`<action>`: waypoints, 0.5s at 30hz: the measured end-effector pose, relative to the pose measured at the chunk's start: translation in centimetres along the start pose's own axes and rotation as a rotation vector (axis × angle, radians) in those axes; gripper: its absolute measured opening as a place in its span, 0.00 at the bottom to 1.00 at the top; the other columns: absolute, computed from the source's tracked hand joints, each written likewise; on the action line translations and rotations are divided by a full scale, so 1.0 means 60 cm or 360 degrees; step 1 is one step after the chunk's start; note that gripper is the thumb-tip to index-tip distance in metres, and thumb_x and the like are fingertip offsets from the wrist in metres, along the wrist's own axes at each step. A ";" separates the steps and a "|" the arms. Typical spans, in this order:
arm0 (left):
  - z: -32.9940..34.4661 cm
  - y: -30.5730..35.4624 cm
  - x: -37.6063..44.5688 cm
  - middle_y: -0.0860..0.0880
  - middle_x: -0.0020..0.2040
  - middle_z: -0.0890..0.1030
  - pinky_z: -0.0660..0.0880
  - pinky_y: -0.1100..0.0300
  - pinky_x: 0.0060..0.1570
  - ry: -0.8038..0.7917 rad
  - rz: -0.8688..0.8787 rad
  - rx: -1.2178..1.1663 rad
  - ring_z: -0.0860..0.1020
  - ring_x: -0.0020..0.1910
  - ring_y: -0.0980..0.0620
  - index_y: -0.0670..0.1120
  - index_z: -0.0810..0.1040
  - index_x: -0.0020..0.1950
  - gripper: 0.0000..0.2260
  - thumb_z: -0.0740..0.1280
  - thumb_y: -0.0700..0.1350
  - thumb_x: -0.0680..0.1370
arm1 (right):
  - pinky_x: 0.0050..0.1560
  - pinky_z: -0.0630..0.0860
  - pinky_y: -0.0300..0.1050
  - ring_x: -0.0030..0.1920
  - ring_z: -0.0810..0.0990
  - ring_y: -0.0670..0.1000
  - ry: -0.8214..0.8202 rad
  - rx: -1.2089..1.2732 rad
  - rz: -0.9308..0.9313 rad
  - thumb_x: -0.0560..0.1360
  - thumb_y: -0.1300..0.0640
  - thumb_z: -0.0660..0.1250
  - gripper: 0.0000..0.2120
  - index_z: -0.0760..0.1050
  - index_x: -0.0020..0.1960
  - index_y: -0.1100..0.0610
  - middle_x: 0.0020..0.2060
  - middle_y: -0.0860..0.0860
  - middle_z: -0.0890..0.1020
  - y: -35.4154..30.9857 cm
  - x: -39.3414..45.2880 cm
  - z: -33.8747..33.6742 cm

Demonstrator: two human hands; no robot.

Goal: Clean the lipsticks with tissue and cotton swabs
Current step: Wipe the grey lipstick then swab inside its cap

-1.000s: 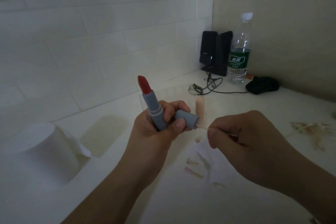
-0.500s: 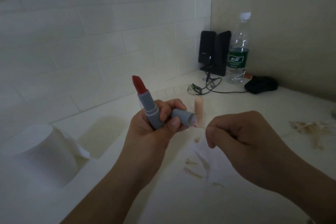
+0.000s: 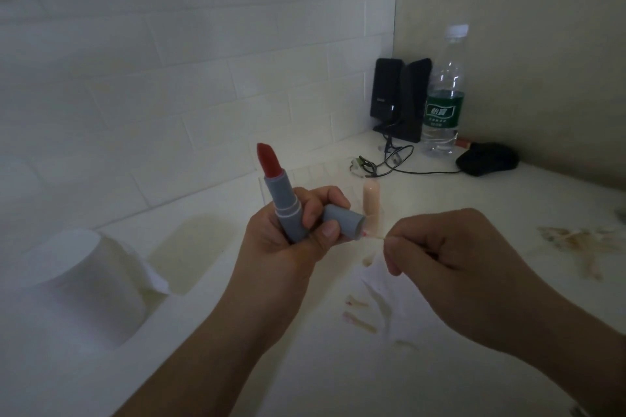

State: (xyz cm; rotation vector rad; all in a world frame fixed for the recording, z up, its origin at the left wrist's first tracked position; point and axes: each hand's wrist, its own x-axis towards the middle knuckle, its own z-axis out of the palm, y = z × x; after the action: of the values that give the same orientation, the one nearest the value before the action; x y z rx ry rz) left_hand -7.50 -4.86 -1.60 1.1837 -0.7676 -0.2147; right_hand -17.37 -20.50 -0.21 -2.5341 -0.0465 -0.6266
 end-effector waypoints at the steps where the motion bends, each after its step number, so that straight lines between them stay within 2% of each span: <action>1: 0.001 0.001 0.000 0.47 0.47 0.81 0.77 0.52 0.56 0.0004 0.0001 0.0008 0.79 0.53 0.47 0.51 0.71 0.34 0.13 0.65 0.33 0.69 | 0.29 0.66 0.32 0.23 0.68 0.46 -0.0084 -0.0001 -0.0009 0.72 0.53 0.59 0.14 0.73 0.30 0.55 0.22 0.50 0.71 -0.004 0.000 -0.003; 3: 0.001 0.003 0.000 0.48 0.46 0.81 0.78 0.55 0.53 0.0020 -0.0002 0.0002 0.79 0.52 0.48 0.51 0.72 0.33 0.13 0.64 0.33 0.69 | 0.29 0.67 0.33 0.24 0.68 0.46 -0.0218 0.0016 -0.0005 0.72 0.55 0.60 0.13 0.75 0.30 0.56 0.25 0.52 0.74 -0.008 0.002 -0.012; 6: 0.002 0.003 0.001 0.48 0.46 0.81 0.78 0.58 0.48 0.0044 -0.0008 -0.0035 0.79 0.49 0.49 0.51 0.72 0.32 0.13 0.65 0.33 0.69 | 0.33 0.69 0.36 0.29 0.74 0.44 -0.0091 0.0133 0.0168 0.72 0.49 0.59 0.13 0.77 0.33 0.48 0.29 0.48 0.78 0.007 0.013 -0.032; 9: 0.001 0.001 0.001 0.47 0.46 0.81 0.78 0.56 0.47 0.0060 -0.0032 -0.0004 0.79 0.47 0.45 0.50 0.72 0.33 0.11 0.65 0.34 0.69 | 0.39 0.68 0.40 0.37 0.73 0.41 -0.0092 -0.0299 0.0300 0.74 0.42 0.55 0.15 0.80 0.45 0.42 0.39 0.42 0.76 0.042 0.025 -0.039; 11: 0.001 0.001 0.000 0.47 0.46 0.81 0.78 0.55 0.47 0.0059 -0.0047 0.0007 0.78 0.46 0.45 0.50 0.73 0.32 0.11 0.65 0.35 0.69 | 0.43 0.72 0.41 0.40 0.75 0.42 -0.0234 -0.0526 0.0354 0.77 0.43 0.59 0.12 0.81 0.48 0.44 0.39 0.42 0.77 0.066 0.024 -0.039; 13: 0.002 0.001 -0.001 0.47 0.47 0.81 0.79 0.55 0.47 0.0050 -0.0062 0.0012 0.78 0.46 0.44 0.51 0.74 0.32 0.11 0.66 0.35 0.69 | 0.45 0.75 0.41 0.38 0.76 0.41 -0.0447 -0.0461 0.0409 0.75 0.45 0.67 0.07 0.81 0.50 0.43 0.36 0.42 0.79 0.083 0.021 -0.043; 15: 0.003 0.000 -0.001 0.47 0.47 0.81 0.79 0.57 0.46 0.0038 -0.0067 0.0007 0.79 0.47 0.44 0.51 0.74 0.31 0.12 0.66 0.35 0.69 | 0.40 0.73 0.35 0.35 0.76 0.38 -0.0666 -0.0385 0.0432 0.71 0.47 0.72 0.04 0.79 0.45 0.41 0.33 0.41 0.78 0.087 0.020 -0.049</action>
State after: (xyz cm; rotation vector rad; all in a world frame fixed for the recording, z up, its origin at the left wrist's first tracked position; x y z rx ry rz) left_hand -7.68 -4.95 -1.58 1.2057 -0.7231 -0.2334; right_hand -16.73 -26.57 0.02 -2.7941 0.2342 0.0104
